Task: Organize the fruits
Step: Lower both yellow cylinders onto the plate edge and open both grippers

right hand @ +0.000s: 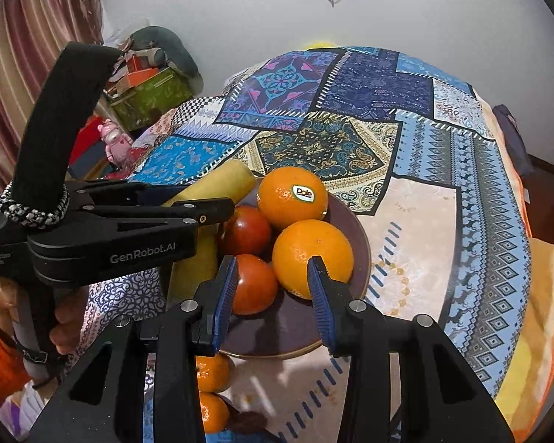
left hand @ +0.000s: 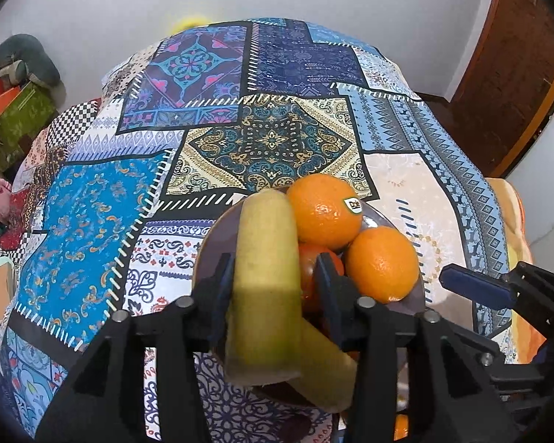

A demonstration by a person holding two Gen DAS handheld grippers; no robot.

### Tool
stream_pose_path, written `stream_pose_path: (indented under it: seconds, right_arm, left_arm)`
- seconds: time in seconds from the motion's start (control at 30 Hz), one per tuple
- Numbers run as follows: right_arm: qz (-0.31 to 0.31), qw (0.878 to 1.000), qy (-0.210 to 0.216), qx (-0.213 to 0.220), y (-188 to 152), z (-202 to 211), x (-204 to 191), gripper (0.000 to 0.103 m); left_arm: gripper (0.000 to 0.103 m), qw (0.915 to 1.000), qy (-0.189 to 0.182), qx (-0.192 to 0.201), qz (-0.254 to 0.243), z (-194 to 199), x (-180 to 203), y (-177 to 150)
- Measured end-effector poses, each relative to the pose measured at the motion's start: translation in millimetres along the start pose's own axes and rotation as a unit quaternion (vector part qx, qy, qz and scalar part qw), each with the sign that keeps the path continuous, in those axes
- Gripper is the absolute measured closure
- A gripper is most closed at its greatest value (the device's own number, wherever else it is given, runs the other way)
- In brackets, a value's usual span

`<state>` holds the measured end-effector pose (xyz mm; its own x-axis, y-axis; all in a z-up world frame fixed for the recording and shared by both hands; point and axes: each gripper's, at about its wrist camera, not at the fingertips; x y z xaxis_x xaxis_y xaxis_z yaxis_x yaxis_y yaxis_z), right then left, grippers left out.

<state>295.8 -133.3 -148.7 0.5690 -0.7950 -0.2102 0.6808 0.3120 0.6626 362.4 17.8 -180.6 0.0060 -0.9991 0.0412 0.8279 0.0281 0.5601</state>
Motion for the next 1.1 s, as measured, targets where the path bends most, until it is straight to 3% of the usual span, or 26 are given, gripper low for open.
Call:
stream_pose_path:
  seconds: [0.17,0.43,0.77,1.1]
  right_arm:
    - [-0.002,1.0,0.002,-0.002,-1.5,-1.3,-1.9,0.067]
    - [-0.002,1.0,-0.003,-0.001,-4.2,2.9,-2.7,0.067]
    - [-0.01,1.0,-0.007,0.009,-12.4,30.4,-13.2,0.067]
    - [-0.028,1.0,-0.006,0.0,-43.1,53.8,-25.4,0.066]
  left_arm:
    - [0.056,0.9999,-0.015,-0.002,0.009,3.9,-7.2,-2.4]
    - [0.056,1.0,-0.006,0.002,-0.001,9.6,-8.6,-6.1]
    - [0.054,0.9993,-0.003,0.037,-0.006,66.1,-12.7,-29.1]
    - [0.046,0.9983,-0.016,0.053,-0.02,116.8,-7.9,-78.0]
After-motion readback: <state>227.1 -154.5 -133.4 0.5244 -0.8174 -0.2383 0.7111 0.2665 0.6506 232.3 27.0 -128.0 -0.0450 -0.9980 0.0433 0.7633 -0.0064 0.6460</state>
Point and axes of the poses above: each gripper's, at about its wrist camera, not at the fingertips, and z roughly against the way its jaws point, x to its right, y to its top, and after that the axes turned 1 degree about y, right-handed
